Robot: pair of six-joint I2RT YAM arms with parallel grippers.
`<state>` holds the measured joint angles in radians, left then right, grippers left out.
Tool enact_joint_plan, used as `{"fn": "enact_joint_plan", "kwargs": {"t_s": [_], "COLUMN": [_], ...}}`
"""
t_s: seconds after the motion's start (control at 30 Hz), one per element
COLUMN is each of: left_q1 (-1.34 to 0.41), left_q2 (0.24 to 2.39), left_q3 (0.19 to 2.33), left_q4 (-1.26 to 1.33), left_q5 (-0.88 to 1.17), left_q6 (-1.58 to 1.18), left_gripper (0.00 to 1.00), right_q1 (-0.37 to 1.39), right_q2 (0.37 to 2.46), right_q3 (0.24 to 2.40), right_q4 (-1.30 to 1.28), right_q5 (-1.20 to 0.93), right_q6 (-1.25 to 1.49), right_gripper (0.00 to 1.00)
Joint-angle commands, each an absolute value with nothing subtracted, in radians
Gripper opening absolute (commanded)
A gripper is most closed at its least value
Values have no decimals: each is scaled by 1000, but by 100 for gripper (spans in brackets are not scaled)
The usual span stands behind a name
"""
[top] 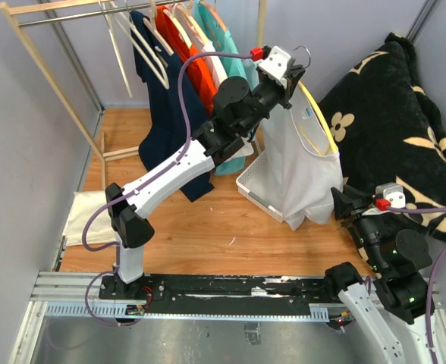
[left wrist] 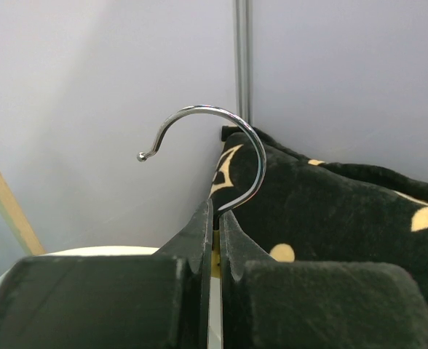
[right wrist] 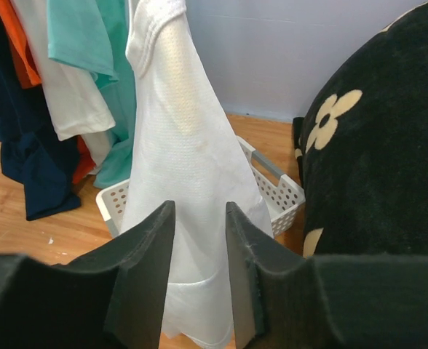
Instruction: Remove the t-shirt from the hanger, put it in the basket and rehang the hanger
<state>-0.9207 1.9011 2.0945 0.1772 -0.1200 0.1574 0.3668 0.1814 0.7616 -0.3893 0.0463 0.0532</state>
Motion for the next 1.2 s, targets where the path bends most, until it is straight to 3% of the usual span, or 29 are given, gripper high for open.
{"fn": "enact_joint_plan", "kwargs": {"t_s": [0.0, 0.17, 0.27, 0.3, 0.33, 0.4, 0.43, 0.57, 0.7, 0.87, 0.93, 1.17], "left_q1": [-917, -916, -916, -916, -916, -916, -916, -916, -916, -916, -916, -900], "left_q2": [1828, 1824, 1819, 1817, 1816, 1815, 1815, 1808, 1792, 1787, 1792, 1872], "left_q3": [2102, 2107, 2111, 2110, 2111, 2110, 2109, 2090, 2060, 2057, 2070, 2224], "left_q4": [246, 247, 246, 247, 246, 246, 243, 244, 259, 262, 260, 218], "left_q5": [-103, -106, -108, -109, -109, -108, -106, -94, -84, -83, -92, -178], "left_q6": [132, 127, 127, 128, 129, 128, 128, 117, 101, 93, 90, 75], "left_gripper": [1, 0, 1, 1, 0, 1, 0, 0, 0, 0, 1, 0], "right_q1": [383, 382, 382, 382, 382, 382, 382, 383, 382, 382, 382, 382], "right_q2": [184, 184, 179, 177, 174, 173, 173, 185, 215, 224, 218, 175], "right_q3": [751, 744, 739, 741, 743, 751, 754, 762, 765, 758, 749, 696], "right_q4": [-350, -343, -345, -344, -345, -343, -342, -325, -298, -274, -282, -328], "right_q5": [71, 72, 77, 73, 62, 49, 43, 37, 49, 62, 67, 108], "right_q6": [77, 87, 91, 91, 87, 82, 79, 74, 69, 84, 94, 184], "right_gripper": [30, 10, 6, 9, 18, 49, 57, 61, 49, 12, 2, 1]}}
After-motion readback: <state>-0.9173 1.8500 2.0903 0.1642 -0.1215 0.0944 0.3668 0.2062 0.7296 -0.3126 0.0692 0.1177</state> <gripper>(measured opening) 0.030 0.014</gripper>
